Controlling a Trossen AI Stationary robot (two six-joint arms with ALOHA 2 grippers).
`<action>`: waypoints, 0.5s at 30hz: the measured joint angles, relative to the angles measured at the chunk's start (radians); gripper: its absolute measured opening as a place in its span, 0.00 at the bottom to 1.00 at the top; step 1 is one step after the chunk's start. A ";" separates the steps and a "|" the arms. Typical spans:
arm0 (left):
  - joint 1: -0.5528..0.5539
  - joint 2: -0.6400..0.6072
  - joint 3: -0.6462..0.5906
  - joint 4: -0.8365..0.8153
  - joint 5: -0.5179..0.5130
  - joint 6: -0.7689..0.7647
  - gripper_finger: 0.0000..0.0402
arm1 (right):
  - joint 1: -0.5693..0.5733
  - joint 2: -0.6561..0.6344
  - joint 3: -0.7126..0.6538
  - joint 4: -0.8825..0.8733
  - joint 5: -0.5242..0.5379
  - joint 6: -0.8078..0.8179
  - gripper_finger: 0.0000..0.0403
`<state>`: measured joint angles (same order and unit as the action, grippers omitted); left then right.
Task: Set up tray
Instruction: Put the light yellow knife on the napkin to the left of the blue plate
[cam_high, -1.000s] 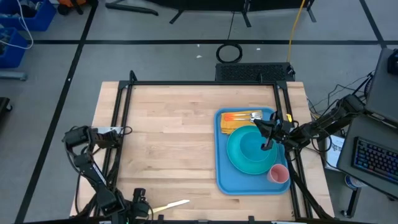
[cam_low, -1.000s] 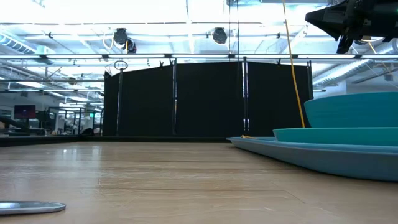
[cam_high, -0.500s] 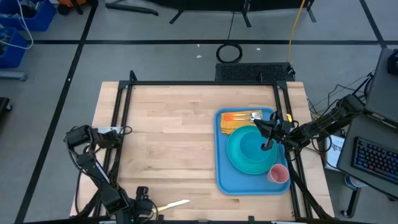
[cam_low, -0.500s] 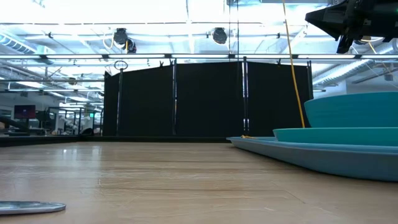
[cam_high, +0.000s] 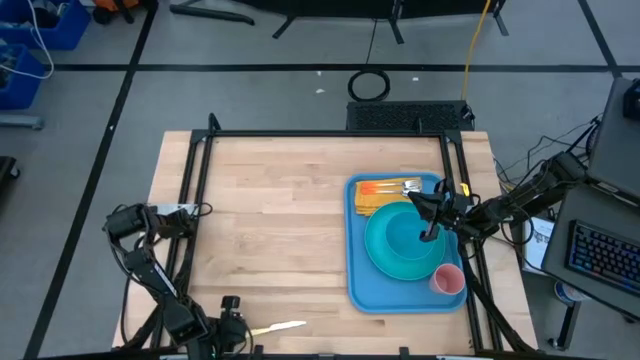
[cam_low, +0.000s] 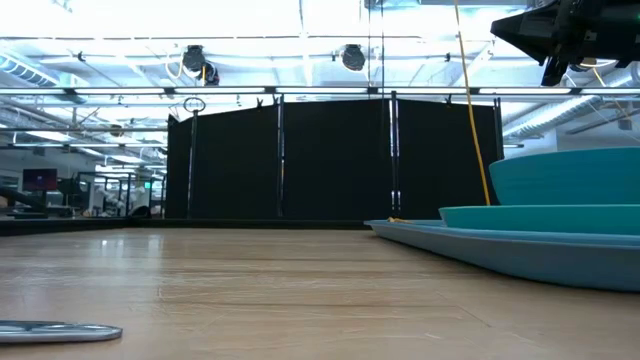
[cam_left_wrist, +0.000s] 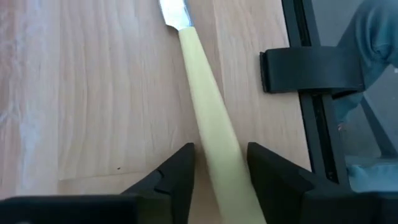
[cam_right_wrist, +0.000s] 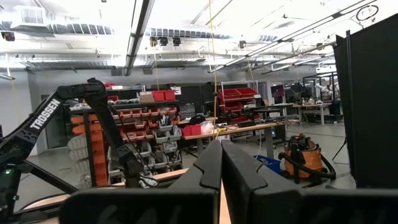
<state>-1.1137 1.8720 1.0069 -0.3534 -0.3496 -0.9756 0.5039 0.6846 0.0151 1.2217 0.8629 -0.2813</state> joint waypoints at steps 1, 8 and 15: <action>0.000 0.004 0.000 0.000 -0.001 -0.004 0.36 | 0.000 0.000 0.000 0.000 0.000 0.000 0.00; 0.000 0.008 0.001 0.009 -0.014 -0.018 0.22 | 0.000 0.000 0.000 0.000 0.000 0.000 0.00; 0.003 0.004 0.000 0.014 0.002 -0.029 0.20 | 0.000 0.000 0.000 0.000 0.000 0.000 0.00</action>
<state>-1.1110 1.8764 1.0069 -0.3398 -0.3480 -1.0046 0.5039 0.6849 0.0151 1.2217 0.8627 -0.2817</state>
